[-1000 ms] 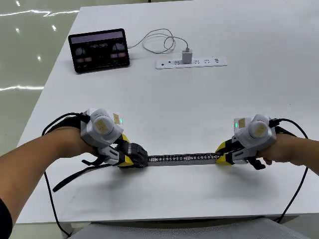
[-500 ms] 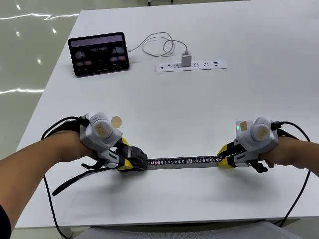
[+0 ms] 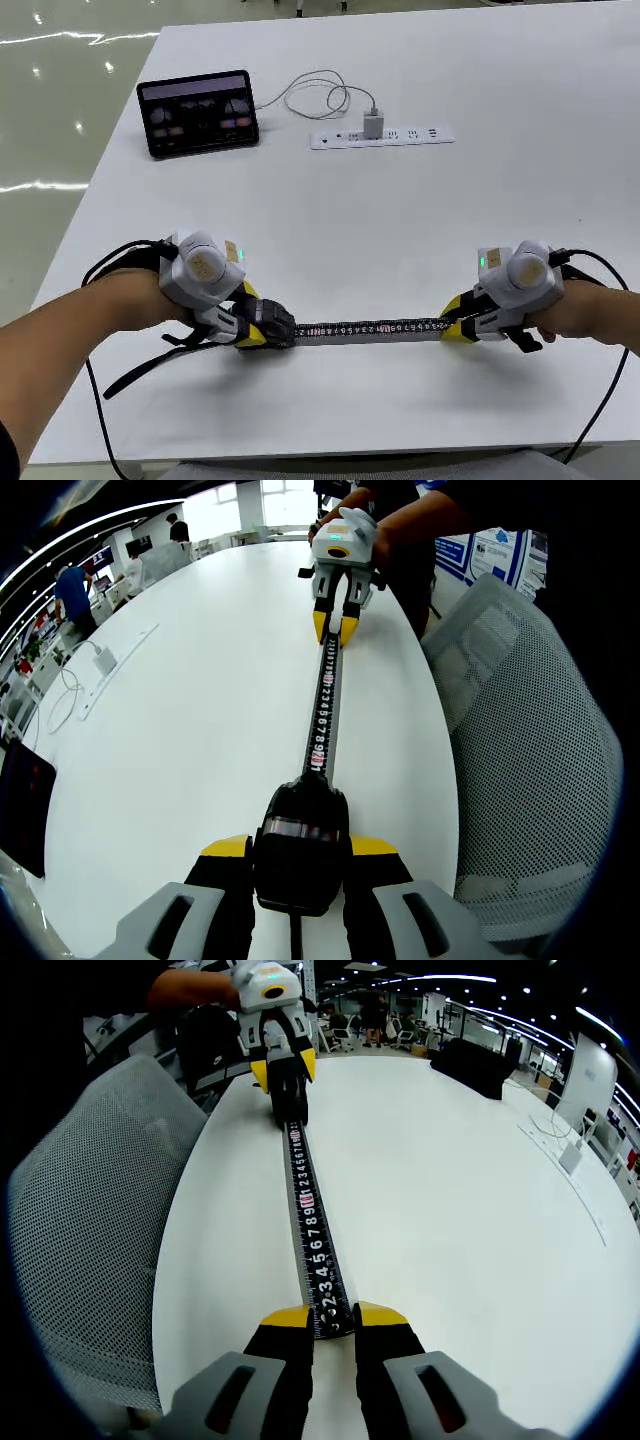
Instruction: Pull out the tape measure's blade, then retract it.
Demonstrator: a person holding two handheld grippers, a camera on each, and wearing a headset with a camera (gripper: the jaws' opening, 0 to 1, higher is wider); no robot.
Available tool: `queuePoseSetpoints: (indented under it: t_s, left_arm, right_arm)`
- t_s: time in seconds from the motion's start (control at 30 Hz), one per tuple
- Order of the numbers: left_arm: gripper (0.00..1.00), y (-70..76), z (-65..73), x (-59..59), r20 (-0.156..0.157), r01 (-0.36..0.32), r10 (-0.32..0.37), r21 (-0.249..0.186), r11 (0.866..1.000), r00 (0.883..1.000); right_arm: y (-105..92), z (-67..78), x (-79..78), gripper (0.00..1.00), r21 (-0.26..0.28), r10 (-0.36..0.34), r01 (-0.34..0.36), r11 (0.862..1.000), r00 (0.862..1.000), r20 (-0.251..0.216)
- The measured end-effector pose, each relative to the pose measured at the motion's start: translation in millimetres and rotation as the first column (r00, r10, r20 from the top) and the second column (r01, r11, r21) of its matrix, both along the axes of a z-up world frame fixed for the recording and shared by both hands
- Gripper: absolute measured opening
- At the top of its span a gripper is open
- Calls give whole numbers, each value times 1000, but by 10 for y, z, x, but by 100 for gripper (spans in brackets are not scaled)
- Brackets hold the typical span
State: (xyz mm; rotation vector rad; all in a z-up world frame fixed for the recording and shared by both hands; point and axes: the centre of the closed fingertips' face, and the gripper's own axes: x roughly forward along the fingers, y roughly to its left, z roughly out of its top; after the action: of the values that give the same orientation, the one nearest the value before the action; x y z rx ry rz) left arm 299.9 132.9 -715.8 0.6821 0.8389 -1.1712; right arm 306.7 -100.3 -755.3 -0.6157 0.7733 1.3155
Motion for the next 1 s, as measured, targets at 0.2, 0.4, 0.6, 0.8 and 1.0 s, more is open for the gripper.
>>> queuePoseSetpoints:
  t_s: [0.2, 0.4, 0.6, 0.8, 1.0]
  left_arm:
    - [30, 1, -1, 0, 0, 1, -1, 0, 1000, 1000]
    - [29, 4, -3, 1, 2, 4, -4, 0, 1000, 1000]
    - [29, 8, -7, 5, 3, 4, -4, 0, 1000, 1000]
    - [29, 9, -8, 7, 3, 3, -3, -2, 1000, 1000]
    - [29, 9, -12, 7, 3, 3, -3, -2, 1000, 1000]
  right_arm:
    - [-34, -9, 6, 10, -3, -2, 2, 1000, 1000, -1]
    - [-45, -9, 8, 10, -2, -6, 6, 1000, 1000, -3]
    - [-59, 2, 5, 10, -2, -11, 11, 1000, 1000, -4]
    - [-65, 19, -16, 10, -7, -13, 13, 1000, 1000, -5]
    - [-64, 26, -26, 10, -9, -11, 11, 1000, 1000, -6]
